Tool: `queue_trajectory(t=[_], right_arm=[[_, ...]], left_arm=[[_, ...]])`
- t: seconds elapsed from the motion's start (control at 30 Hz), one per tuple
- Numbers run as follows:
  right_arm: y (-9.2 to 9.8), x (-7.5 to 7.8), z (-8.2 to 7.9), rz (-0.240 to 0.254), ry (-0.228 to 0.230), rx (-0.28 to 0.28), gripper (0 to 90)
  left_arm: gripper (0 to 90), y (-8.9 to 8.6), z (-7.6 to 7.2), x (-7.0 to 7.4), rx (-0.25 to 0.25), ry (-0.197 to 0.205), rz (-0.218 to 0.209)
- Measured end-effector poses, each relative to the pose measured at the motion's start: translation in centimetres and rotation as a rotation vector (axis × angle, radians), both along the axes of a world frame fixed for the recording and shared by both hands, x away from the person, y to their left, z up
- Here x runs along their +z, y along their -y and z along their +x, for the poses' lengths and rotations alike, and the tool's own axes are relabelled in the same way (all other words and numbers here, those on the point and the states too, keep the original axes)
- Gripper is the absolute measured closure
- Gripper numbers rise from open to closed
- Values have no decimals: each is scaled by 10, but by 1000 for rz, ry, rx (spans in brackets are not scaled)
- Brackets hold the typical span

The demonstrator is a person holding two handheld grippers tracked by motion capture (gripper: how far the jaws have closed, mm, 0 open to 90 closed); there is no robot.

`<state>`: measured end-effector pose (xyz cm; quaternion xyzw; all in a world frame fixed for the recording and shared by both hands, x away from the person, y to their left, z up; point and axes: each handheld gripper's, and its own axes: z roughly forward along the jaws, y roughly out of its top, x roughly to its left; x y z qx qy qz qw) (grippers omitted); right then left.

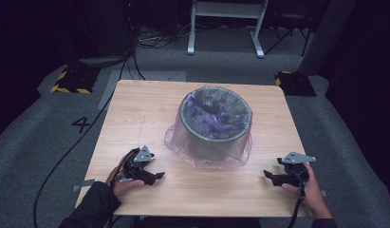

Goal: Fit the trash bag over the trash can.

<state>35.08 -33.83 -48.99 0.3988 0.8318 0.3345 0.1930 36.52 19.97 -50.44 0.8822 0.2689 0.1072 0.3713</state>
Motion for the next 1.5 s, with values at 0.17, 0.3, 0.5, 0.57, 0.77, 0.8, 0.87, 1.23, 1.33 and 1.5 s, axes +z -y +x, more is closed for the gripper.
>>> queue_trajectory(t=[0.17, 0.3, 0.5, 0.57, 0.77, 0.8, 0.87, 1.23, 1.33, 1.5], right_arm=[[12, -7, -4, 15, -15, -43, 186], [21, -11, -7, 57, -14, -62, 183], [30, -14, -8, 71, 8, -106, 181], [31, -14, -7, 71, 9, -107, 175], [31, -14, -7, 68, 6, -111, 167], [31, -14, -7, 68, 6, -112, 165], [31, -14, -7, 66, 8, -113, 161], [31, -14, -7, 63, 7, -122, 149], [31, -14, -7, 63, 7, -122, 149], [31, -14, -7, 64, 5, -123, 148]], left_arm=[[145, 0, 0, 0, -1, -1, 0], [145, 0, 0, 0, -1, -1, 0], [144, 0, 0, 0, 1, 0, 2], [144, 0, 0, 0, 1, 0, 1], [142, 1, 1, 0, 1, -1, 1], [142, 1, 1, 0, 1, -1, 1], [142, 1, 1, 0, 1, -2, 1], [142, 2, 2, 0, -3, -2, 1], [142, 2, 2, 0, -3, -1, 0], [142, 2, 2, 0, -3, -1, 2]])
